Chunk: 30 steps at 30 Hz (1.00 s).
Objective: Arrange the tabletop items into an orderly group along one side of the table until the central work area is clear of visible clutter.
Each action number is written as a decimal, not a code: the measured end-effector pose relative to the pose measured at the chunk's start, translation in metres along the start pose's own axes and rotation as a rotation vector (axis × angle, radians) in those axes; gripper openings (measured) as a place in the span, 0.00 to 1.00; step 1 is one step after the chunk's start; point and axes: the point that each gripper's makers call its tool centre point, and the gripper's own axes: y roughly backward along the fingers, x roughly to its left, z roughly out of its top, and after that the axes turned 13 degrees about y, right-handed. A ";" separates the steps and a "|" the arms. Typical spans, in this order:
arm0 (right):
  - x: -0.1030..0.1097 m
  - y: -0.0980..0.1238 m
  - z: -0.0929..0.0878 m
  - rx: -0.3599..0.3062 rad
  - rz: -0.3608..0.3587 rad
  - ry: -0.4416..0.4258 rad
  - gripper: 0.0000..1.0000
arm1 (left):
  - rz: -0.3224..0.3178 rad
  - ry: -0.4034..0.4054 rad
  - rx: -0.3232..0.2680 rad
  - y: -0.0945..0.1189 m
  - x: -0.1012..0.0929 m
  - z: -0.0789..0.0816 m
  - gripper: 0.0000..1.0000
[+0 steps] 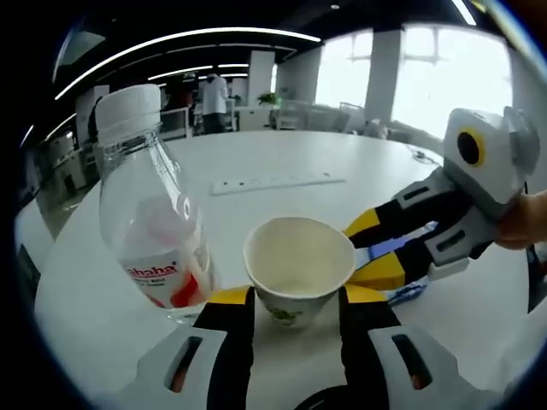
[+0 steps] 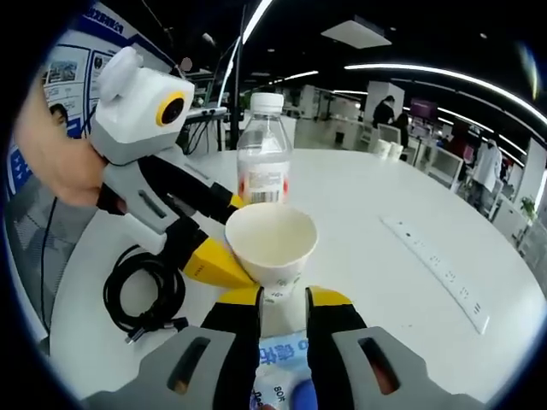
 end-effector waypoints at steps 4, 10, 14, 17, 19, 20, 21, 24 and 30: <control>0.000 0.001 -0.002 0.013 -0.005 0.005 0.17 | 0.005 0.017 -0.004 0.001 0.002 -0.001 0.35; -0.001 0.002 -0.005 0.029 -0.016 -0.001 0.17 | 0.004 0.002 0.001 0.002 0.003 -0.002 0.35; -0.002 0.005 -0.005 0.036 -0.024 0.000 0.17 | 0.005 0.014 -0.001 0.001 0.004 -0.002 0.35; -0.002 0.007 -0.007 0.045 -0.031 -0.003 0.17 | 0.004 0.018 0.000 0.000 0.004 -0.002 0.35; -0.002 0.010 -0.008 0.049 -0.037 -0.010 0.17 | 0.001 0.017 0.001 0.000 0.003 -0.003 0.35; -0.002 0.010 -0.008 0.050 -0.038 -0.012 0.18 | 0.000 0.015 0.001 0.000 0.003 -0.003 0.35; -0.002 0.011 -0.008 0.052 -0.040 -0.015 0.18 | -0.003 0.016 0.001 0.000 0.003 -0.003 0.35; -0.001 0.013 -0.009 0.053 -0.043 -0.021 0.18 | -0.007 0.033 -0.011 0.002 0.002 -0.001 0.36; 0.002 0.015 -0.005 0.053 -0.038 -0.014 0.19 | -0.002 0.025 0.002 0.004 0.004 -0.005 0.40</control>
